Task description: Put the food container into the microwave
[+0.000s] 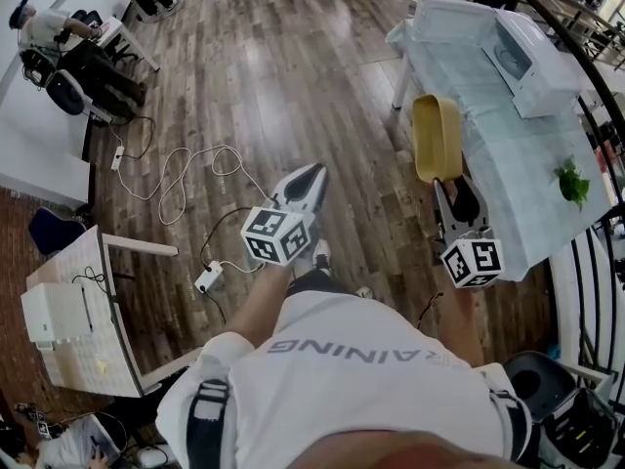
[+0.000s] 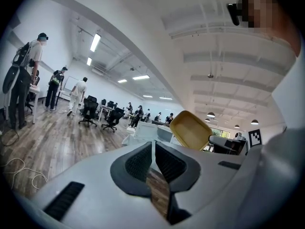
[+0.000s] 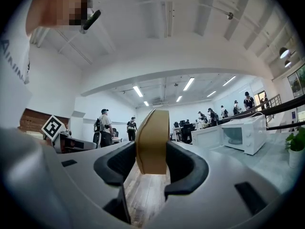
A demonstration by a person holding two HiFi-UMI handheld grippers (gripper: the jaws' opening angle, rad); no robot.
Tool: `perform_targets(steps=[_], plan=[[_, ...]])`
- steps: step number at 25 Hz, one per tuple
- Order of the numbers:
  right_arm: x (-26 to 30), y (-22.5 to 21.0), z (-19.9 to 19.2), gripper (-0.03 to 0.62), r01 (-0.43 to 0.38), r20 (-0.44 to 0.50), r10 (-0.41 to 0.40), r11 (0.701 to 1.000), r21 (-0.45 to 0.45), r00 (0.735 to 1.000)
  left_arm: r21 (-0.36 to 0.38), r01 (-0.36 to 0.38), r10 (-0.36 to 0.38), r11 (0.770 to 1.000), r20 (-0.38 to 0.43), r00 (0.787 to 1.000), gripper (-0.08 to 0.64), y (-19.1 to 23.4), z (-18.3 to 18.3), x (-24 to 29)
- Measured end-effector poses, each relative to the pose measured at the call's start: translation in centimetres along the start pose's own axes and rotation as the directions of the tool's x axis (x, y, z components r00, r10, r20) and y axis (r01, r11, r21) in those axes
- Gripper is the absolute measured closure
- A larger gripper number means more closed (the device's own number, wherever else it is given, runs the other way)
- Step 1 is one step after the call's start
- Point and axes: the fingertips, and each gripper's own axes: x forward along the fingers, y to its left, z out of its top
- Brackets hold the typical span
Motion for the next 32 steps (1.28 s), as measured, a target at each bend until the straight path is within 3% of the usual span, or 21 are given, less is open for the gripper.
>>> perform_targets(steps=[18, 32], plan=[[15.2, 3.1, 1.3, 0.378, 0.116, -0.007, -0.117, 0.991, -0.069, 0.993, 0.011, 0.135, -0.136, 0.991, 0.024, 0.99, 0.511, 13.8, 6.9, 7.0], [20.1, 2.5, 0.2, 0.379, 0.175, -0.031, -0.177, 0.982, -0.071, 0.984, -0.023, 0.211, -0.211, 0.977, -0.005, 0.977, 0.51, 17.9, 7.9, 11.3]])
